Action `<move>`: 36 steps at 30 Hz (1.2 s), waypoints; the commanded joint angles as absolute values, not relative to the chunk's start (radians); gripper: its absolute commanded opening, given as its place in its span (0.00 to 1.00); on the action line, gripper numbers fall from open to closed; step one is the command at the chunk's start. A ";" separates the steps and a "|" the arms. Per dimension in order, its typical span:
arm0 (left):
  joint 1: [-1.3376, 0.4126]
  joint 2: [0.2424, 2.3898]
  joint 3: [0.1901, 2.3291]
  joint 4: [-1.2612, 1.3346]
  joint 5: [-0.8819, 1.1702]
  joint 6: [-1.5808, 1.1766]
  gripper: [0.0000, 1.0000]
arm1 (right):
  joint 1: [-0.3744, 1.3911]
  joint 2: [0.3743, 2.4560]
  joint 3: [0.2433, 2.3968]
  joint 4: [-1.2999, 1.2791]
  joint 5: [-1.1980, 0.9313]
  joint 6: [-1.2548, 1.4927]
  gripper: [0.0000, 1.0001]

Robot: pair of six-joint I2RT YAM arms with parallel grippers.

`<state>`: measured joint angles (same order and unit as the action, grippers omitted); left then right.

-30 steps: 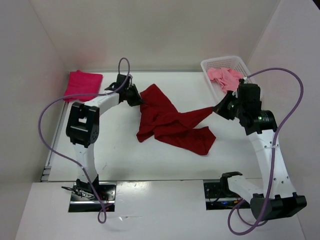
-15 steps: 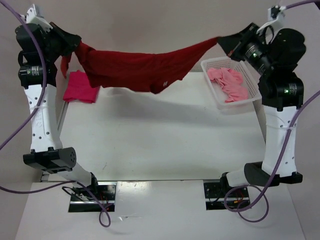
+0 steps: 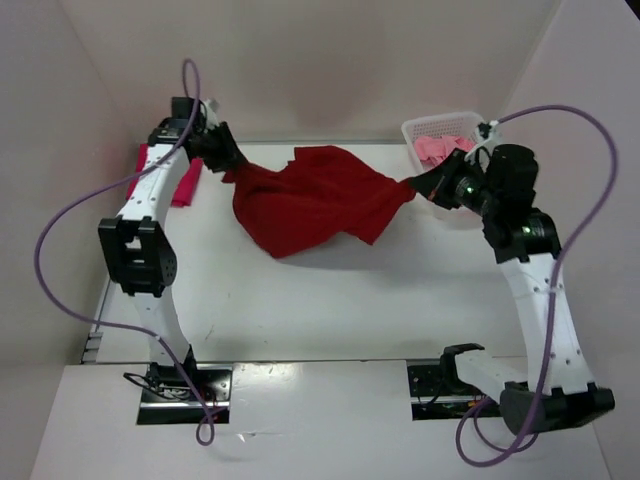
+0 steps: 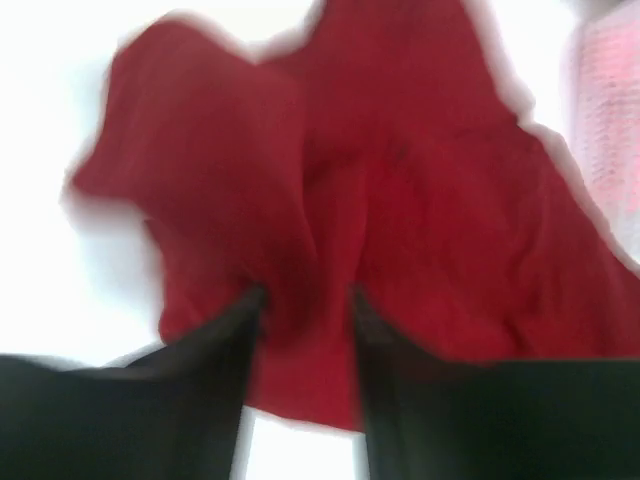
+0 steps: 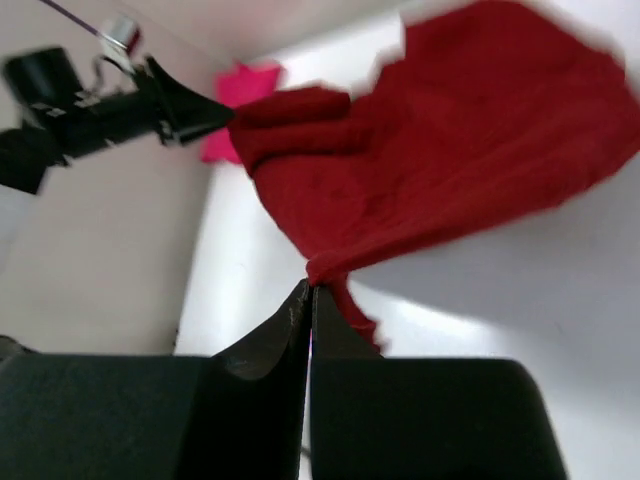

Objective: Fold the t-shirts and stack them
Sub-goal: Flatten out the tshirt

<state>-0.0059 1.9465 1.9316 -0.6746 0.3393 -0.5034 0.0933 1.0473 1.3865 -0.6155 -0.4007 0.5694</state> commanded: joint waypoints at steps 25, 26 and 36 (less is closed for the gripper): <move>-0.070 1.758 1.109 -0.324 0.258 -0.558 0.77 | 0.069 1.238 1.356 -0.561 -0.376 0.541 0.00; -0.071 1.769 1.109 -0.324 0.249 -0.558 0.72 | 0.069 1.227 1.344 -0.561 -0.376 0.541 0.00; -0.107 1.720 1.098 -0.369 0.215 -0.614 0.07 | 0.069 1.218 1.285 -0.552 -0.443 0.532 0.00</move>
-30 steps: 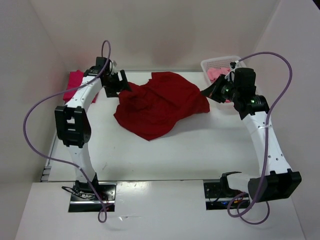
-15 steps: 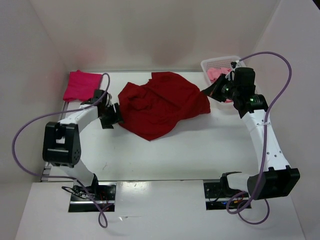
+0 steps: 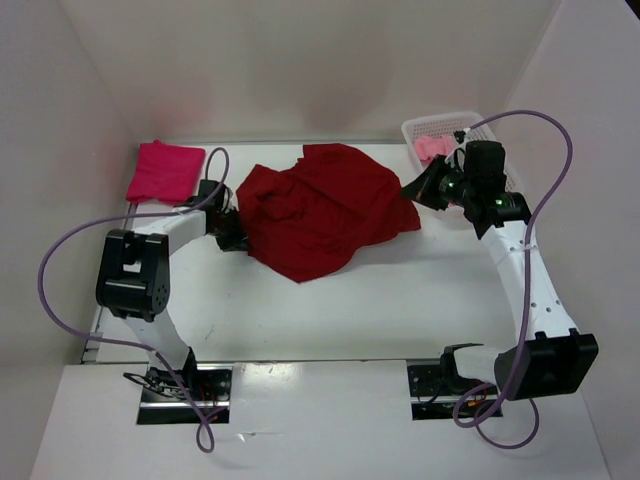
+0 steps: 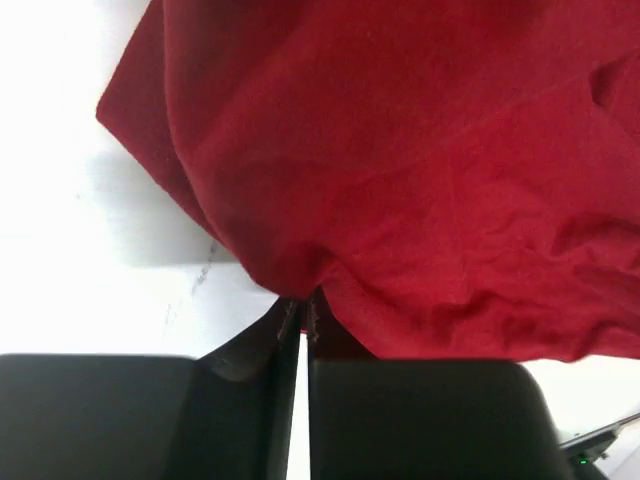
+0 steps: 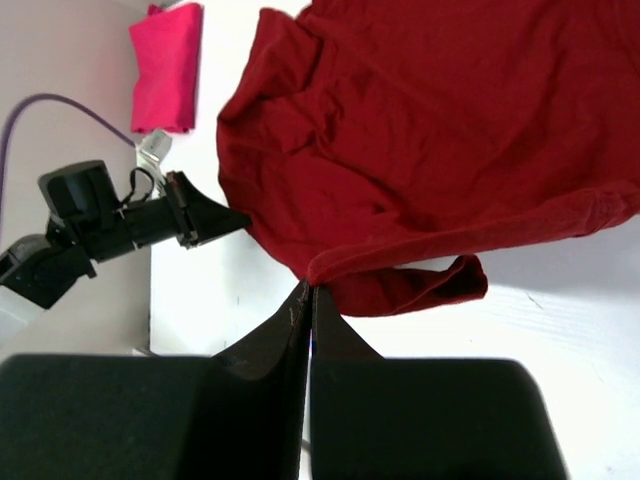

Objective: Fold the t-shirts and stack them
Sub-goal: Flatten out the tshirt

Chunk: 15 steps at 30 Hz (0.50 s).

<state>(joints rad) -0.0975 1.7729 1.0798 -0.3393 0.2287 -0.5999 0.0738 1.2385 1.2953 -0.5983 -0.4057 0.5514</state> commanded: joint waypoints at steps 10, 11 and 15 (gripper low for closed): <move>-0.141 1.457 1.454 -1.047 0.042 -0.505 0.00 | 0.069 1.186 1.275 -0.612 -0.413 0.502 0.00; -0.159 1.457 1.454 -1.037 0.041 -0.505 0.00 | 0.069 1.186 1.275 -0.612 -0.413 0.502 0.00; -0.147 1.693 1.482 -0.884 0.148 -0.479 0.08 | 0.069 1.212 1.238 -0.601 -0.404 0.502 0.00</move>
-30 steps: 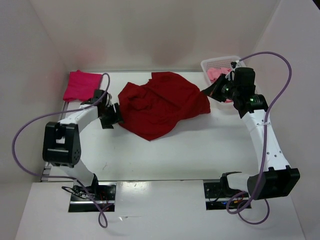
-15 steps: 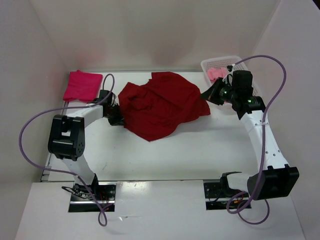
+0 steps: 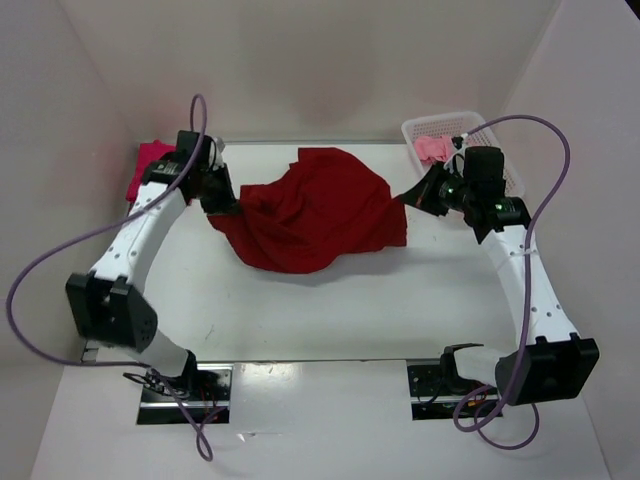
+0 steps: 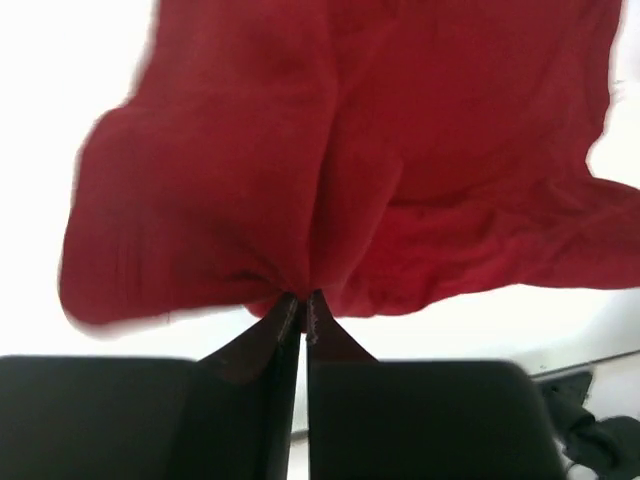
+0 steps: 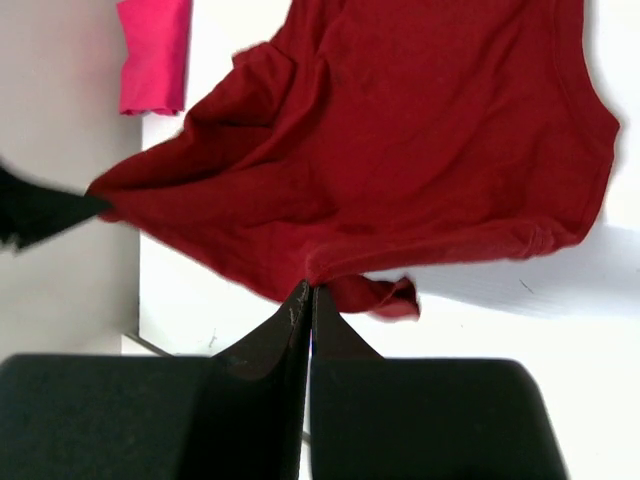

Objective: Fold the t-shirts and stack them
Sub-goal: Flatten out the tshirt

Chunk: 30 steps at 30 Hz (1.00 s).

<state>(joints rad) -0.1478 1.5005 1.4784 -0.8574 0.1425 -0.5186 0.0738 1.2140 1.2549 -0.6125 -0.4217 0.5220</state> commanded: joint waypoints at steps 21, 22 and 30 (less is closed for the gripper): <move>-0.022 1.515 1.223 -0.580 0.034 -0.511 0.25 | 0.069 1.227 1.181 -0.589 -0.324 0.483 0.00; -0.002 1.475 1.168 -0.580 0.034 -0.520 0.15 | 0.069 1.227 1.181 -0.589 -0.324 0.483 0.00; 0.132 1.399 0.833 -0.379 0.106 -0.702 0.28 | 0.069 1.227 1.172 -0.589 -0.357 0.474 0.00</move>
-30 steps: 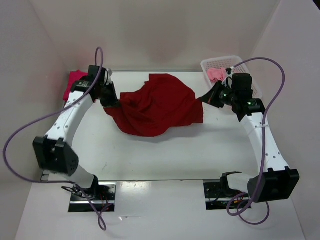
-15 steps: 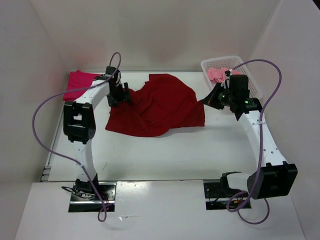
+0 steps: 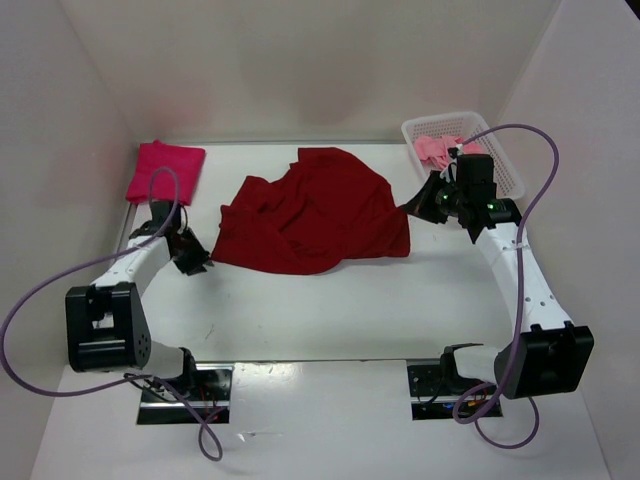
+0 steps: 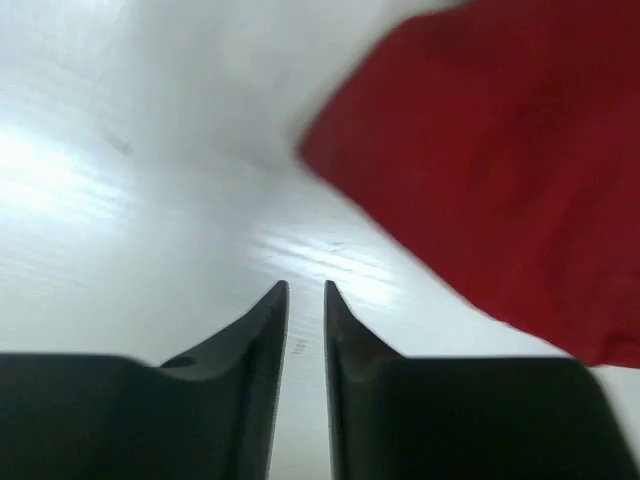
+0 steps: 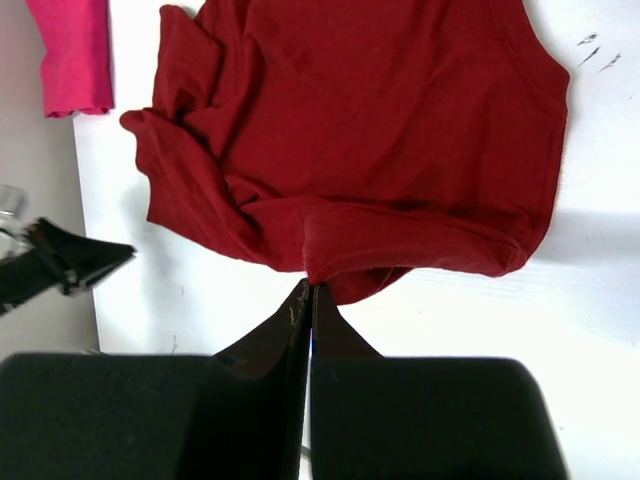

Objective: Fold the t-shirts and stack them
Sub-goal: Flatten out the tshirt

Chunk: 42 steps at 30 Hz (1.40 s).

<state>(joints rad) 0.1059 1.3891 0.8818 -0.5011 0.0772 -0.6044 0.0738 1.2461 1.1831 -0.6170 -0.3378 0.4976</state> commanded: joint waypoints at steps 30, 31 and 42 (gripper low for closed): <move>0.132 1.607 0.886 -0.176 0.121 -0.793 0.01 | 0.069 1.209 1.207 -0.589 -0.357 0.483 0.00; 0.132 1.577 0.932 -0.199 0.135 -0.784 0.00 | 0.069 1.209 1.222 -0.604 -0.348 0.483 0.00; 0.184 1.227 1.486 -0.563 0.293 -0.747 0.00 | 0.069 1.187 1.821 -0.767 -0.207 0.453 0.00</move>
